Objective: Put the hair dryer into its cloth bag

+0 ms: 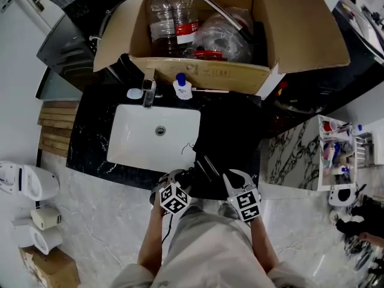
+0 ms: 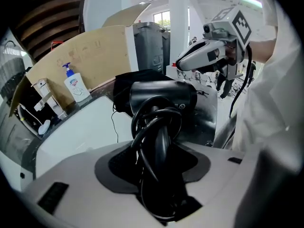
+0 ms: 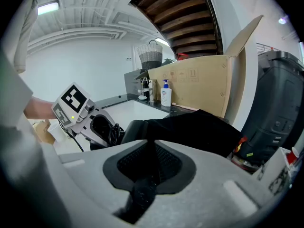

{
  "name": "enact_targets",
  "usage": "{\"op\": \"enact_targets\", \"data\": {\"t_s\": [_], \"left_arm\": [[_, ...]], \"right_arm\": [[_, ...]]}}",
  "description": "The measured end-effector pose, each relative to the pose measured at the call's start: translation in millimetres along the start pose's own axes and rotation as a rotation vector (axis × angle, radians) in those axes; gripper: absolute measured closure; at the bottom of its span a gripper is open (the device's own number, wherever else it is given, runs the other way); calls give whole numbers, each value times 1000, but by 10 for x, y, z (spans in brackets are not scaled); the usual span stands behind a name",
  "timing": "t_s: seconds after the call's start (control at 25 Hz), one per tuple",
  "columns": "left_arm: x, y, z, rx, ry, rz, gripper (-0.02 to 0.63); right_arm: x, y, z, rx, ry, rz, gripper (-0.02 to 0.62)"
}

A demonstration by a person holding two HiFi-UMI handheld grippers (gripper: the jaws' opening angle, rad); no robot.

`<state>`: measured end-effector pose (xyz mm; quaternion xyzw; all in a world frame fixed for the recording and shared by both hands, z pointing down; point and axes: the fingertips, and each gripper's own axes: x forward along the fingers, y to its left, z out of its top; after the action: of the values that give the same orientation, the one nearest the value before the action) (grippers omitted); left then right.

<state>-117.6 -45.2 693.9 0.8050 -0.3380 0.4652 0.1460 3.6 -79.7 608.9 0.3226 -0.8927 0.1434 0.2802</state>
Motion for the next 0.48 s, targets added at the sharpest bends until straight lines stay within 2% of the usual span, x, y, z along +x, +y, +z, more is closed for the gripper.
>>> {"op": "enact_targets", "data": {"t_s": [0.28,0.48], "left_arm": [[-17,-4,6,16,-14,-22,405],[-56,-10,9,-6,-38,-34,407]], "right_arm": [[42,-83,27,5,8,-11,569],[105,-143,0,-14,23,-15,569]]}}
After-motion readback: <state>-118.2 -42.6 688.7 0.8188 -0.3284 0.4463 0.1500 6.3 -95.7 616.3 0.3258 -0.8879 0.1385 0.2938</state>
